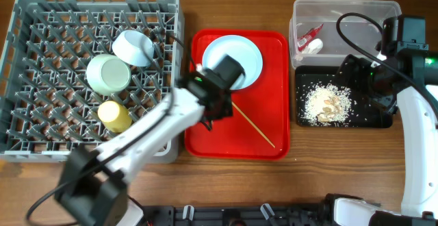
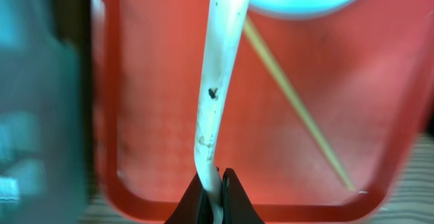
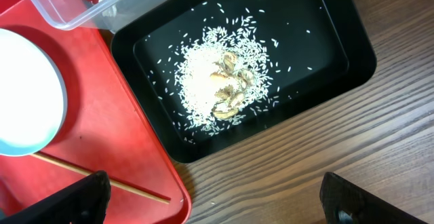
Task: Sort waste into correct bins and load items into the dishwasher rack
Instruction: 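Drop the white fork into the dish rack with the left gripper, then grasp the wooden chopstick on the red tray with the left gripper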
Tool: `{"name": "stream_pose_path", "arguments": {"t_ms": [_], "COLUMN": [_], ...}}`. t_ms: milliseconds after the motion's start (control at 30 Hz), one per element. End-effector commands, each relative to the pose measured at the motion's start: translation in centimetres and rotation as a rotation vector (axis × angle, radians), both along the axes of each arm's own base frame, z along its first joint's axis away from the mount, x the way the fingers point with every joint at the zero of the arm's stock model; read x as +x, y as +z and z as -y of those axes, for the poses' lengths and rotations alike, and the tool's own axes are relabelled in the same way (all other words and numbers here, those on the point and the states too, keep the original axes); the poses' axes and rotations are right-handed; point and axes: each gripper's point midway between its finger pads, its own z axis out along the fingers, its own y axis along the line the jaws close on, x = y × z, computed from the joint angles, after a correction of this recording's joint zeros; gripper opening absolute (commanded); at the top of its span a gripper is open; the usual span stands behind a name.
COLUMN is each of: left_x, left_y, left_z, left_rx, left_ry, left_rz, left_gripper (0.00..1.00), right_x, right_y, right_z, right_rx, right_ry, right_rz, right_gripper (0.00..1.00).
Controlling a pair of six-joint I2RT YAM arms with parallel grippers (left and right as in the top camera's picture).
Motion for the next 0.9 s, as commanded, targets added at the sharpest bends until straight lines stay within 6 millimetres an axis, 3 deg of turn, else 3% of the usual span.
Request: {"name": "stream_pose_path", "arguments": {"t_ms": [0,67,200,367,400,433,467,600,700,800,867], "left_x": [3.8,5.4,7.6,8.8,9.0,9.3,9.5,9.5,9.3,8.4,6.9], "left_y": [4.7,5.1,4.3,2.1,1.9,1.4,1.4,1.4,1.4,1.9,1.9], "left_z": [-4.5,-7.8,-12.5,-13.7,-13.6,-13.6,-13.6,-13.6,-12.0,-6.8,-3.0], "left_rx": [0.018,0.058,0.093,0.107,0.107,0.107,0.107,0.104,0.044,-0.128,-0.189], "left_ry": [-0.060,-0.075,0.011,0.048,0.048,0.049,0.050,0.056,0.027,-0.081,-0.033], "left_rz": [0.165,0.188,0.181,0.144,0.141,0.140,0.144,0.146,0.136,0.121,0.086], "left_gripper": [0.04,0.04,0.04,0.05,0.10,0.26,0.63,0.74,0.77,0.78,0.78], "right_x": [-0.1,-0.1,-0.1,-0.1,-0.1,-0.1,-0.1,-0.1,0.0,0.0,0.0], "right_y": [0.4,0.4,0.4,0.4,0.4,0.4,0.4,0.4,0.4,0.4,0.4], "right_z": [-0.1,-0.1,-0.1,-0.1,-0.1,-0.1,-0.1,-0.1,-0.1,-0.1,-0.1], "right_rx": [0.004,0.004,0.004,0.004,0.004,0.004,0.004,0.004,0.004,0.004,0.004], "right_ry": [0.010,0.010,0.009,0.009,0.009,0.009,0.010,0.009,0.009,0.008,0.009], "right_rz": [0.014,0.014,0.014,0.014,0.014,0.014,0.014,0.014,0.014,0.015,0.015], "right_gripper": [1.00,1.00,1.00,1.00,1.00,1.00,1.00,1.00,1.00,1.00,1.00]}}
